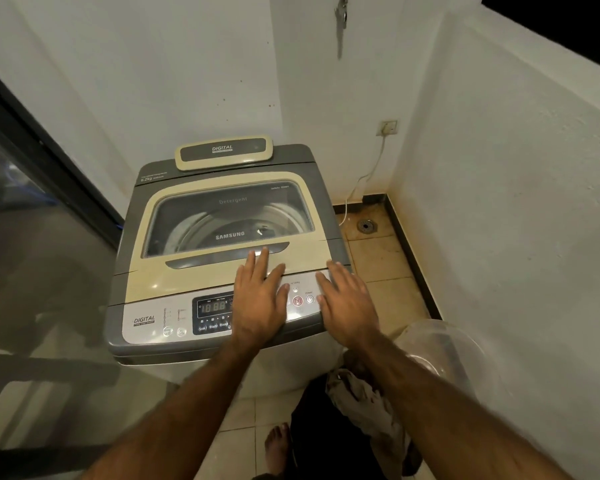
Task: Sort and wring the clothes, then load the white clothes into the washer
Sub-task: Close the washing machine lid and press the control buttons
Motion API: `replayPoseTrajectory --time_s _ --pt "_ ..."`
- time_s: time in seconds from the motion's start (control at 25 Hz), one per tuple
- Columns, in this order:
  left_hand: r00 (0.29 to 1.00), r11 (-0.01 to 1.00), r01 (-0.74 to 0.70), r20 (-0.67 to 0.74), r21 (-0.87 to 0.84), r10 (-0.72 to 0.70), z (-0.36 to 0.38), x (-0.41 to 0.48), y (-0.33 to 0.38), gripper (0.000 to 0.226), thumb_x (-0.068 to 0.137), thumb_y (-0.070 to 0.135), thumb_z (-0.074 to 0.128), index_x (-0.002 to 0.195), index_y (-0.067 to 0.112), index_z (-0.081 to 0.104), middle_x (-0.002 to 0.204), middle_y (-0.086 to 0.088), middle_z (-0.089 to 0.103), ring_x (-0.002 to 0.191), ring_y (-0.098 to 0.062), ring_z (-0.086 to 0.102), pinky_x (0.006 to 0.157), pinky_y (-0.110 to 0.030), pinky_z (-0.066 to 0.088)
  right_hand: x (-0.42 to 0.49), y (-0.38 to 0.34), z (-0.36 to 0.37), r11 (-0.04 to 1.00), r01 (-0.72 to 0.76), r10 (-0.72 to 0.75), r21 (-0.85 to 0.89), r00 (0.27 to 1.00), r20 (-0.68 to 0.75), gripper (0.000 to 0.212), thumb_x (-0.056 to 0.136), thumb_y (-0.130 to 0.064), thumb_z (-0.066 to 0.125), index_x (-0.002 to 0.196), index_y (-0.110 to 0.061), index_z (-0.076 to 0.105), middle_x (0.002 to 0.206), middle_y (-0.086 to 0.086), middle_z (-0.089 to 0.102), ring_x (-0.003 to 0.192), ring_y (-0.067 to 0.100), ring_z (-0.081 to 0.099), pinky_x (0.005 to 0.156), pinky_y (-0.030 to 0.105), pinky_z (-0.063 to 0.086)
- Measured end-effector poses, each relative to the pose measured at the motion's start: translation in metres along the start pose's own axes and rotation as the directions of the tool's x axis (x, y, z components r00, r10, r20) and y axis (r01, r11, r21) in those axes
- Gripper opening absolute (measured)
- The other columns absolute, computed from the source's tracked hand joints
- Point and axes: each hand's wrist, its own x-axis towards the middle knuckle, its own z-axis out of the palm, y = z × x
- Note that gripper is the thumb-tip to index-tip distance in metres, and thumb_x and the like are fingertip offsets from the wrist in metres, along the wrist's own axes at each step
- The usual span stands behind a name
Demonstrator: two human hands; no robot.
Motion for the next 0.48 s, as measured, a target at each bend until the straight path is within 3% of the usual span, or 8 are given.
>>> replayPoseTrajectory --time_s 0.24,0.36,0.48 --pt "1.000 0.999 -0.008 -0.004 0.051 0.008 -0.007 -0.005 -0.022 0.052 0.099 0.046 0.040 0.146 0.025 0.045 0.162 -0.004 0.030 0.153 -0.025 0.020 0.122 -0.057 0.018 -0.036 0.000 0.019 0.998 -0.038 0.043 0.055 0.994 -0.101 0.051 0.094 -0.029 0.065 0.142 -0.016 0.055 0.156 0.012 0.043 0.145 0.034 0.041 0.110 0.054 0.045" --pt "0.999 0.996 -0.051 -0.011 0.071 0.052 -0.012 -0.002 -0.041 0.054 0.100 0.050 0.036 0.148 0.025 0.043 0.162 0.000 0.031 0.153 -0.023 0.021 0.122 -0.057 0.018 -0.043 0.005 0.026 0.993 -0.059 0.072 0.100 0.988 -0.136 0.049 0.092 -0.026 0.068 0.138 -0.015 0.059 0.155 0.011 0.045 0.144 0.033 0.042 0.105 0.053 0.050" --pt "0.996 0.993 -0.090 -0.014 0.073 0.092 -0.009 -0.001 -0.048 0.052 0.101 0.046 0.034 0.147 0.025 0.046 0.162 0.000 0.032 0.152 -0.023 0.024 0.121 -0.057 0.021 -0.047 0.001 0.028 0.999 -0.027 0.029 0.018 0.993 -0.115 0.055 0.089 -0.034 0.071 0.141 -0.021 0.056 0.157 0.014 0.041 0.144 0.037 0.040 0.105 0.056 0.049"
